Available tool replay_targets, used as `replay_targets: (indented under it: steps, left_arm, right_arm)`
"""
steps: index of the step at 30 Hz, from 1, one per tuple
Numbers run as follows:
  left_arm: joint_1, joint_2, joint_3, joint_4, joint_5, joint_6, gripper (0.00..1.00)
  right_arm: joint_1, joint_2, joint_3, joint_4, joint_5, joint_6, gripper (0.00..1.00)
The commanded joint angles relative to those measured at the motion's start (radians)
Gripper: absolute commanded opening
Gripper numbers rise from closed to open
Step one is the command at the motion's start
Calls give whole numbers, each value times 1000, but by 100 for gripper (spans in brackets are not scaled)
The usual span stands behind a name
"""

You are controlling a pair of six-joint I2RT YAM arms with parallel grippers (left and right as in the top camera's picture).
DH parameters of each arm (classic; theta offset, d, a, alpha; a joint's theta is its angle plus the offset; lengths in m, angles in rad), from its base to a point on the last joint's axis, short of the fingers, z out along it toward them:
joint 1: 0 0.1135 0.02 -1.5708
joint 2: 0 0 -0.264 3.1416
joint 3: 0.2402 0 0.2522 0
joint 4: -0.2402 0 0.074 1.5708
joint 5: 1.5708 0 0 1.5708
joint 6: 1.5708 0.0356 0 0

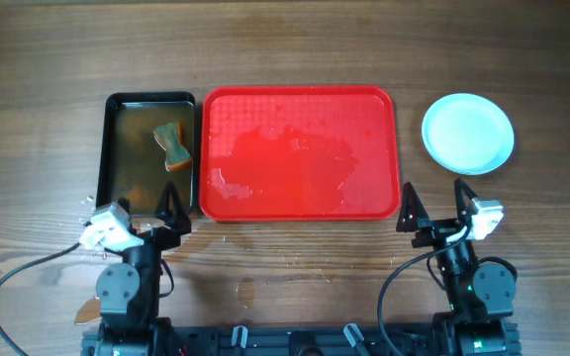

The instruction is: Clean dirty plates on tray and stack at the side

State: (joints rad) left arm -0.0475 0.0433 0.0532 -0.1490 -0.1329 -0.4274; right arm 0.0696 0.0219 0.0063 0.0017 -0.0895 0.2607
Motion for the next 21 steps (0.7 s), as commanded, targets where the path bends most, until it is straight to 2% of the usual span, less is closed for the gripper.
replay_targets:
  steps: [1,4,21]
  left_arm:
    - [40,-20,-11,11,-34,8,100]
    - [77,-40,-12,11,-29,8,100]
    - [79,-40,-12,11,-26,8,100]
  right_arm:
    - [5,-8,-1,5,-14,9,100]
    - [5,-8,-1,5,-14,9,100]
    - [5,-8,-1,5,-14,9,100]
